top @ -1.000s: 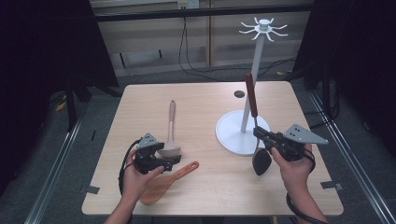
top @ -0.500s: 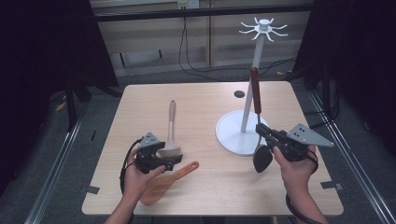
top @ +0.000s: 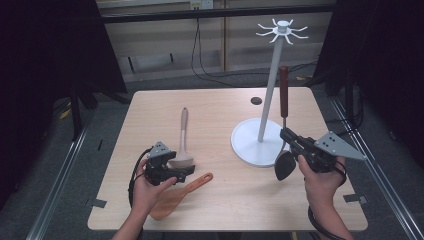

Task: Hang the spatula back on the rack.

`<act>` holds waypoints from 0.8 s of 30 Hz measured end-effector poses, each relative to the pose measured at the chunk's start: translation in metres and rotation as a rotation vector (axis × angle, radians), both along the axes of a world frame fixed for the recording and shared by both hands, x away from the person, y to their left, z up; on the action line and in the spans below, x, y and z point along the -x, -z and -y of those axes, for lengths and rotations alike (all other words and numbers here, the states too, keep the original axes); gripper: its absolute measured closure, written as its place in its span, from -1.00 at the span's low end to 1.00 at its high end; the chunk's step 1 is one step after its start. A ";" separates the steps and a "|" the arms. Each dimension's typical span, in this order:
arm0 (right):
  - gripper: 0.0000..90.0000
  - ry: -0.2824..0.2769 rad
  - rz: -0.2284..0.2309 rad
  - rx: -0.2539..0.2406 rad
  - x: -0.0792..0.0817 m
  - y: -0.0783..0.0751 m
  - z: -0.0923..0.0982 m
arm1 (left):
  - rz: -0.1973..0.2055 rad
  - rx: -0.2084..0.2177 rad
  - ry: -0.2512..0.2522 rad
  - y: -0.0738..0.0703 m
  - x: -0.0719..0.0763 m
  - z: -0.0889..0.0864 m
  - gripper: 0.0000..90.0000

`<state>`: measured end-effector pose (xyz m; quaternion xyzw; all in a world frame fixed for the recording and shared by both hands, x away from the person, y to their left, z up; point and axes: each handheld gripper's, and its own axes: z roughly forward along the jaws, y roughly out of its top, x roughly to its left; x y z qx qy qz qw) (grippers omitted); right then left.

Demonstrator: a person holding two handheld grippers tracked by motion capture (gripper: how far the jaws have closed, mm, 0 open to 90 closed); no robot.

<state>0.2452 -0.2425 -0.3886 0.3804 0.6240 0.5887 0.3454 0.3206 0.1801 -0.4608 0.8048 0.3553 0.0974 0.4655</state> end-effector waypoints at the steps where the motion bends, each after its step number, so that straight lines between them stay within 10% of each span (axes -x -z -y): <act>1: 0.91 0.000 0.000 0.000 0.000 0.000 0.000 | 0.000 0.000 0.000 0.000 0.000 0.000 -0.86; 24: 0.91 0.197 0.117 -0.030 -0.004 -0.027 -0.015 | -0.002 0.017 -0.002 0.001 0.000 0.001 -0.85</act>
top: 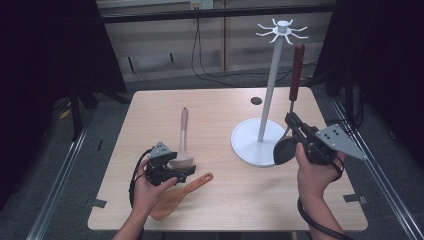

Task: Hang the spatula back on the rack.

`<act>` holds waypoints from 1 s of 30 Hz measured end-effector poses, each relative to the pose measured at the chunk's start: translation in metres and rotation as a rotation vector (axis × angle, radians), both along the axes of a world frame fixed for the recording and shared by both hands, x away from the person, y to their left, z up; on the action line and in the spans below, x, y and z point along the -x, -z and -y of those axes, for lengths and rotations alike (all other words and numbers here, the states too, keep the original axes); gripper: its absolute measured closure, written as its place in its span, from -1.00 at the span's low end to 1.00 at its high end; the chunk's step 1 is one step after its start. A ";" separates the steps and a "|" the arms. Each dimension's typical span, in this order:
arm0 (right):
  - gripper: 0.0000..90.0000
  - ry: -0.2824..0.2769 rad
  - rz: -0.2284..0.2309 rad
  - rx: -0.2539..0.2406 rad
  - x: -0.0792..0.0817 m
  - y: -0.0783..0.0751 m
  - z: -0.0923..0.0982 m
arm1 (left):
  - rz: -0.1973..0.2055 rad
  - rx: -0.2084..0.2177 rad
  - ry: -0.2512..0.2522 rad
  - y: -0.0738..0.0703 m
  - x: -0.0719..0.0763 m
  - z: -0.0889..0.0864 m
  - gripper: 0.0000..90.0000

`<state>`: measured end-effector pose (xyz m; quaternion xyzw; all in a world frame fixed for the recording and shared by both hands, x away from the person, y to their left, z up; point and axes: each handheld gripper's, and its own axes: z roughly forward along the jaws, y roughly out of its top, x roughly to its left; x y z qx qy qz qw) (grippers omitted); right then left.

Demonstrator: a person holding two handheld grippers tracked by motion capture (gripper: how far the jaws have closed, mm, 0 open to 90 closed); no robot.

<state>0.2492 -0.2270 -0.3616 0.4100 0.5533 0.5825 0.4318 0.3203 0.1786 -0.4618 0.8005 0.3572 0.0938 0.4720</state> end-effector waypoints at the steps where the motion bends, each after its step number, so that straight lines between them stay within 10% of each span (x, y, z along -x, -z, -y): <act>1: 0.91 0.003 0.001 -0.005 -0.001 0.000 0.000 | 0.001 0.001 -0.002 0.000 0.000 0.000 -0.85; 30: 0.90 0.028 -0.031 0.010 -0.024 -0.010 -0.007 | -0.007 -0.015 0.008 0.002 0.000 0.001 -0.84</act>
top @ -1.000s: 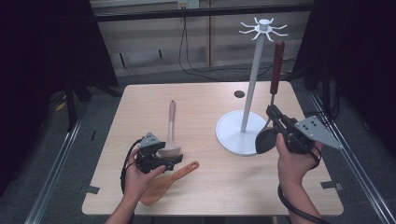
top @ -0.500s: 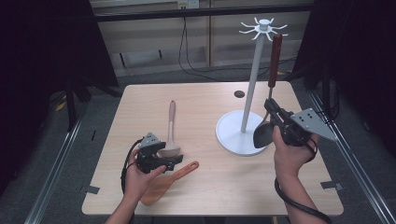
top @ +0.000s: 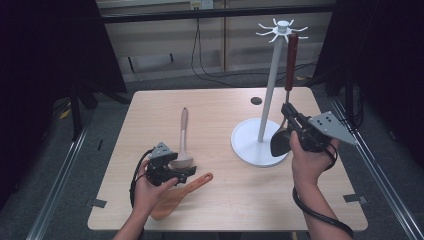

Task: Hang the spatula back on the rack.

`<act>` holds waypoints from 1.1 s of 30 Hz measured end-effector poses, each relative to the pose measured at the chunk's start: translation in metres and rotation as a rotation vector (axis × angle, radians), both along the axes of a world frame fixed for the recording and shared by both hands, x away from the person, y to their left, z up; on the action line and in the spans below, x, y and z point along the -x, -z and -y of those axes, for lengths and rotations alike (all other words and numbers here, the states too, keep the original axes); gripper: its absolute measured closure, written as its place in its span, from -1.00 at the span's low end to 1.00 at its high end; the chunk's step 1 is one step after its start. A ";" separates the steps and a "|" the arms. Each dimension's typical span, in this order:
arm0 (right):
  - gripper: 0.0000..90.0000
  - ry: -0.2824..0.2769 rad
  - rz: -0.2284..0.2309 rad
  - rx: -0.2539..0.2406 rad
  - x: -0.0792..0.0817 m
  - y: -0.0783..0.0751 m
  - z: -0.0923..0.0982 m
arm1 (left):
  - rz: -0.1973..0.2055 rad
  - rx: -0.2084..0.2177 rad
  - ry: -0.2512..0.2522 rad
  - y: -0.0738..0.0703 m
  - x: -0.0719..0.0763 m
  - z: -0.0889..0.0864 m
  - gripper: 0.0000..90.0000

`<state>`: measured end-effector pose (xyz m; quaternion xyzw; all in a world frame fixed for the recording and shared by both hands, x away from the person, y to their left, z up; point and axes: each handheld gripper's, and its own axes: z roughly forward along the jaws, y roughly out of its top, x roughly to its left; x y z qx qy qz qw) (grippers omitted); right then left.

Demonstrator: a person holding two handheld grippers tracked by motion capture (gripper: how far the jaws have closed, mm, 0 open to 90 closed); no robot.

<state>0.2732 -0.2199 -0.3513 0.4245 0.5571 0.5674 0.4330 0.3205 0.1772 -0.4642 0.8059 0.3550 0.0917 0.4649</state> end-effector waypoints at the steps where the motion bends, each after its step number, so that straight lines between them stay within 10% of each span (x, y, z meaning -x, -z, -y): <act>1: 0.90 0.001 0.000 0.001 -0.001 0.000 0.000 | 0.000 0.001 0.000 0.000 0.000 0.000 -0.84; 33: 0.90 0.015 -0.028 -0.012 -0.024 0.004 -0.004 | 0.001 -0.001 0.000 0.000 0.000 -0.001 -0.84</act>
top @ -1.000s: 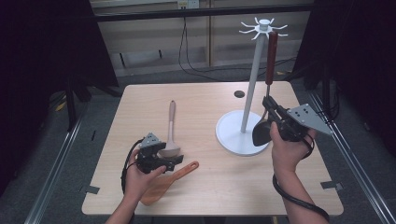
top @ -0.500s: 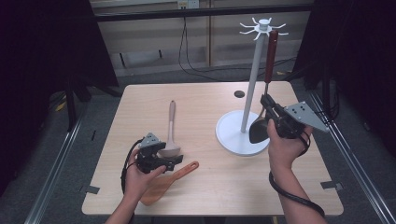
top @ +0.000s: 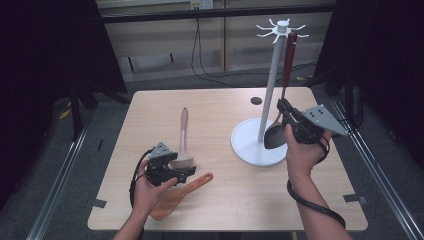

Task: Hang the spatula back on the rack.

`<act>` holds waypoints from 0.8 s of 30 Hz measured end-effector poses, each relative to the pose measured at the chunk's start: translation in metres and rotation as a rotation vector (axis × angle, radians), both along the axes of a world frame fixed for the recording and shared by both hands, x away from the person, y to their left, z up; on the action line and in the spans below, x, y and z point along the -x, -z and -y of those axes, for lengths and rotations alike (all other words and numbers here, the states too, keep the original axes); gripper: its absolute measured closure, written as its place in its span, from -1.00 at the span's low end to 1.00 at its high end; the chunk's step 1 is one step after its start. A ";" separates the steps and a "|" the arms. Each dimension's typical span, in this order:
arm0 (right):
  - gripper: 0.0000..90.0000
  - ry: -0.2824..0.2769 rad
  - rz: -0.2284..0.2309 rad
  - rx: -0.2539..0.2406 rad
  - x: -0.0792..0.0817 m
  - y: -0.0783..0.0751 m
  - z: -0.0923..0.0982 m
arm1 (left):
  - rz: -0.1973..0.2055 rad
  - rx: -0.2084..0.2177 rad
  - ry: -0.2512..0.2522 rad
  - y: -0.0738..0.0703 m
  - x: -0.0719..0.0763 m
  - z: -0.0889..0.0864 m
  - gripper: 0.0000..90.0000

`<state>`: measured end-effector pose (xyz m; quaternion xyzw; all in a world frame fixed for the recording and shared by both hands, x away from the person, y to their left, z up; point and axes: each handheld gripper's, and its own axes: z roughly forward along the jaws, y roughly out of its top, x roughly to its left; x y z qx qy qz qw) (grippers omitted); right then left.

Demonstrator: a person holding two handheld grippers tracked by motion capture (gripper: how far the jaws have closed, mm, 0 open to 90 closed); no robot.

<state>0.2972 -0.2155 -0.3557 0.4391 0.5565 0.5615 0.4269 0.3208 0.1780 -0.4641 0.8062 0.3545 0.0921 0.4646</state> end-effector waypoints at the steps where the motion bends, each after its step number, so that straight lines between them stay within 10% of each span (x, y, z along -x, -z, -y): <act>1: 0.90 0.000 0.001 0.005 -0.002 -0.001 0.000 | 0.000 0.004 -0.002 0.000 0.000 0.000 -0.84; 24: 0.85 -0.020 0.061 -0.051 -0.003 0.000 0.005 | 0.001 0.007 -0.004 -0.001 0.000 -0.001 -0.83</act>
